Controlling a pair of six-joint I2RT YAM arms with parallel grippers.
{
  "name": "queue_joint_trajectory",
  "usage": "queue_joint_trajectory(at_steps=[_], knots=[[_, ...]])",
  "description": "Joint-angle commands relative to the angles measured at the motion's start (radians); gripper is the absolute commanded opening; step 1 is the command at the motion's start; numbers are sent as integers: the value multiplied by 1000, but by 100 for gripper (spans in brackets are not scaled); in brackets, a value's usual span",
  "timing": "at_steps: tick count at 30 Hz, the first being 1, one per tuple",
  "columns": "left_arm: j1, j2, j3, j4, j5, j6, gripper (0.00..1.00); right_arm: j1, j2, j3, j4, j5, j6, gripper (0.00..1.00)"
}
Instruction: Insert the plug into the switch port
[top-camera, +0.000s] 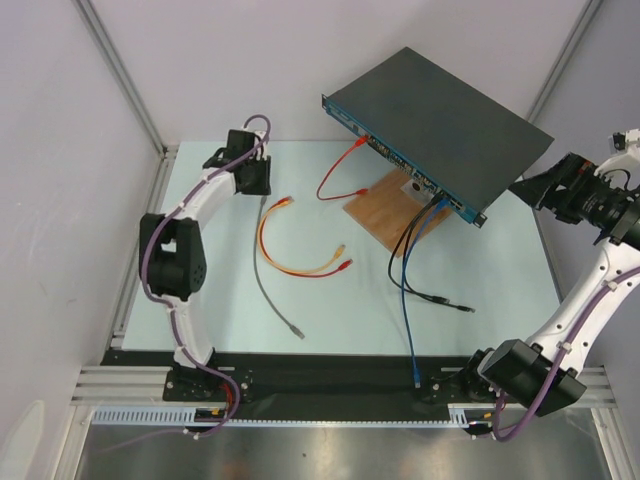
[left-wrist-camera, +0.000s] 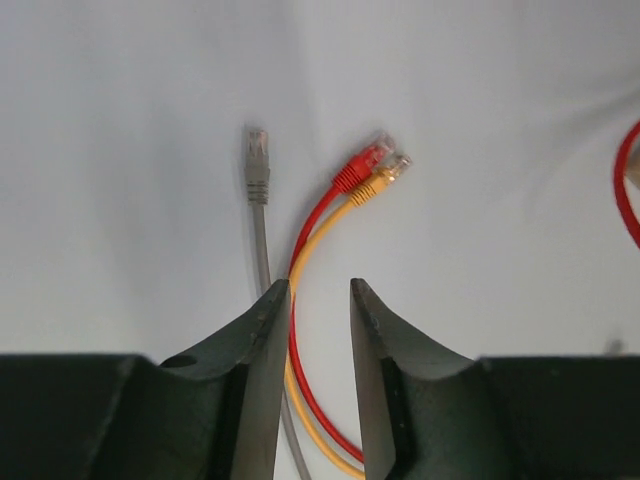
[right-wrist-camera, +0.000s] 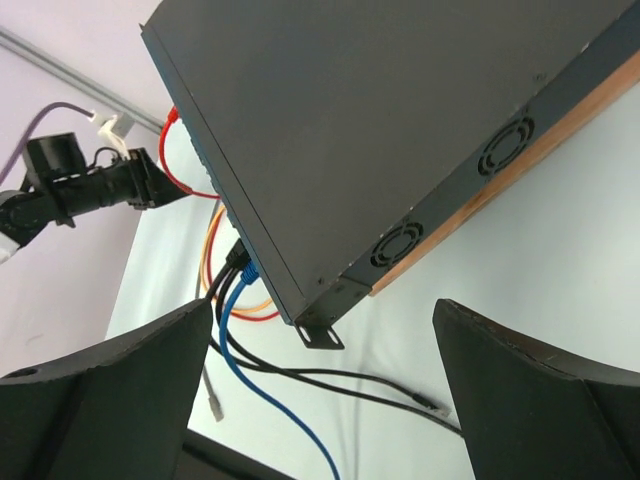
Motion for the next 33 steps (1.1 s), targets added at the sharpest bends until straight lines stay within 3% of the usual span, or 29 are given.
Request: queue_joint_trajectory(at_steps=[1, 7, 17, 28, 30, 33], knots=[[11, 67, 123, 28, -50, 52, 35, -6, -10, 56, 25, 18, 26, 100], [16, 192, 202, 2, -111, 61, 32, -4, 0, 65, 35, 18, 41, 100], [30, 261, 194, -6, -137, 89, 33, 17, 6, 52, 64, 27, 52, 100], [39, 324, 214, -47, -146, 101, 32, 187, -5, 36, 140, 156, 89, 100], [39, 328, 215, -47, -151, 101, 29, 233, -11, 35, 164, 179, 98, 100], [50, 341, 229, -54, -156, 101, 15, 288, -16, 36, 198, 207, 109, 100]])
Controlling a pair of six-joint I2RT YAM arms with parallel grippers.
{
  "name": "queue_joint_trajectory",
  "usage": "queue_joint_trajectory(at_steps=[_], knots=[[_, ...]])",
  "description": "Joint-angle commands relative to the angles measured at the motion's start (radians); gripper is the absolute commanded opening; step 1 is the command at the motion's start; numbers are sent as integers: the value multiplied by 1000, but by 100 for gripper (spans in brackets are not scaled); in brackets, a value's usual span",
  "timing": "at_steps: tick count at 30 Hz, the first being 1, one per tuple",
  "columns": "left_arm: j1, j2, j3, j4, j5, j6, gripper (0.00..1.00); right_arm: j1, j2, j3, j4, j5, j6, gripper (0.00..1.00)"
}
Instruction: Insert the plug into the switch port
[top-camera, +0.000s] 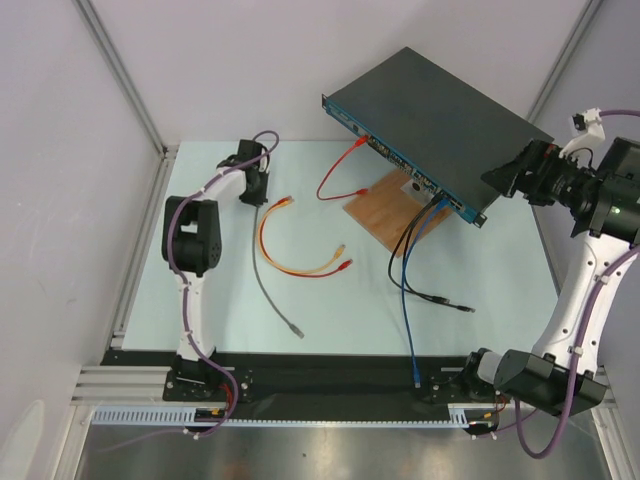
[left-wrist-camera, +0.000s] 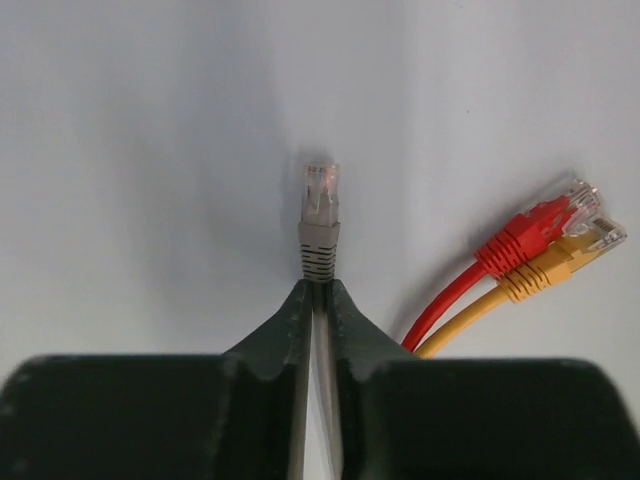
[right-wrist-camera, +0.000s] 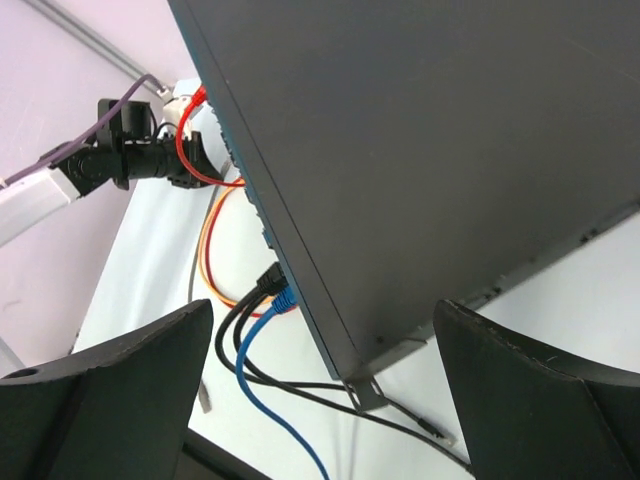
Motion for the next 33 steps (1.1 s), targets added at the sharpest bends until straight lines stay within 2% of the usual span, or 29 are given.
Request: queue_joint_trajectory(at_steps=[1, 2, 4, 8, 9, 11, 12, 18, 19, 22, 26, 29, 30, 33], knots=[[24, 19, 65, -24, -21, 18, 10, 51, -28, 11, 88, 61, 23, 100], [36, 7, 71, -39, -11, 17, 0, 60, -28, 11, 97, 68, 29, 100], [50, -29, 68, -35, 7, 18, 0, 89, -39, 8, 129, 68, 42, 100], [75, -211, 35, -15, 59, 69, 0, 135, -63, -10, 206, 49, 85, 98], [76, -313, 22, -12, 100, 79, 0, 149, -71, -18, 243, 42, 113, 98], [75, -418, -45, 17, 146, 112, 0, 161, -92, -33, 278, 2, 134, 97], [75, -535, -71, 27, 206, 118, 0, 171, -98, -44, 307, -12, 145, 97], [57, -892, -244, 54, 450, 133, 0, 255, -143, -66, 369, -50, 196, 94], [47, -993, -290, 67, 511, 138, 0, 267, -147, -69, 379, -52, 208, 93], [-25, -1169, -379, 116, 564, 159, 0, 330, -172, -83, 439, -46, 263, 91], [-233, -1335, -458, 165, 533, 246, 0, 445, -186, -83, 537, -28, 351, 86], [-357, -1376, -476, 163, 487, 300, 0, 569, -189, -83, 567, 8, 375, 82], [-371, -1373, -469, 153, 499, 300, 0, 635, -187, -83, 570, 29, 368, 81], [-404, -1356, -447, 137, 515, 282, 0, 718, -183, -87, 573, 66, 348, 77]])
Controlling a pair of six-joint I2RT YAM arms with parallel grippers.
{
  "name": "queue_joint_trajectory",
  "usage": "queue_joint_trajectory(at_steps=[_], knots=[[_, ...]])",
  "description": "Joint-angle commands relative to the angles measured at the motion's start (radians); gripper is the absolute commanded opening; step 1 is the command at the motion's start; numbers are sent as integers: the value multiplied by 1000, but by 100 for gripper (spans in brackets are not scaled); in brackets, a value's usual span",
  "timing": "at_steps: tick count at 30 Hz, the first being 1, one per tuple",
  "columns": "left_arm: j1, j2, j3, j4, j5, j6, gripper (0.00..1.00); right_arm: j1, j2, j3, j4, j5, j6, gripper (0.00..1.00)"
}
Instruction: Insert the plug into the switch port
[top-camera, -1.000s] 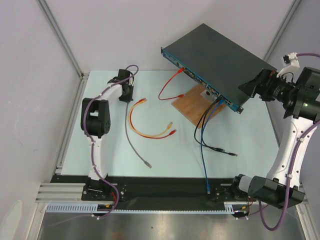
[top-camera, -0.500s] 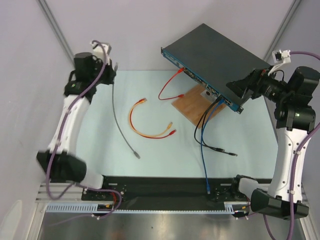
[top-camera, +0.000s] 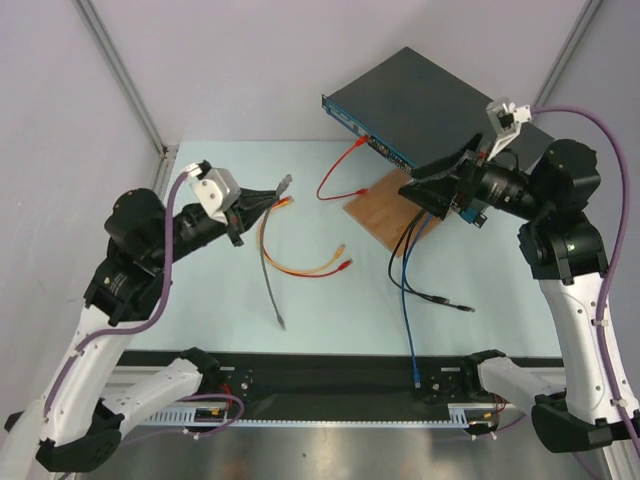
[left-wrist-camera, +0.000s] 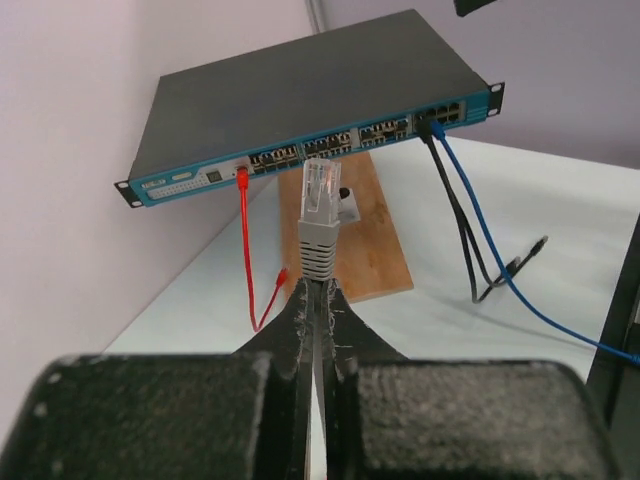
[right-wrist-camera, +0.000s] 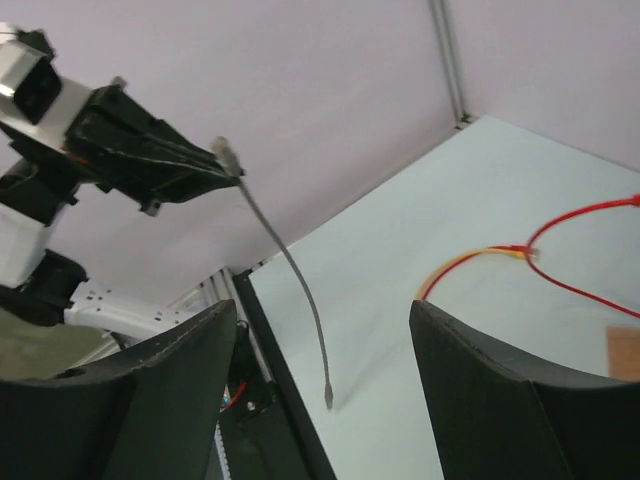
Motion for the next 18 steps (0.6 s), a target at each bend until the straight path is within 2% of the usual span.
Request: queue_joint_trajectory(at_steps=[1, 5, 7, 9, 12, 13, 14, 17, 18], knots=[[-54, 33, 13, -10, 2, 53, 0, 97, -7, -10, 73, 59, 11, 76], [-131, 59, 23, -21, -79, 117, 0, 172, 2, -30, 91, 85, 10, 71], [-180, 68, 16, -15, -162, 171, 0, 214, 11, -35, 95, 104, -15, 71], [-200, 77, 15, -12, -185, 205, 0, 245, 23, -36, 96, 133, -44, 71], [-205, 100, 45, -50, -78, 211, 0, 301, 45, -18, 67, 160, -172, 71], [-205, 125, 77, -91, 10, 181, 0, 315, 51, 2, 49, 171, -224, 71], [-205, 137, 96, -114, 55, 159, 0, 338, 52, 7, 14, 182, -349, 71], [-205, 192, 151, -206, 232, 64, 0, 386, 34, 4, -13, 208, -530, 71], [-205, 205, 158, -222, 269, 8, 0, 400, 11, -2, -17, 211, -646, 71]])
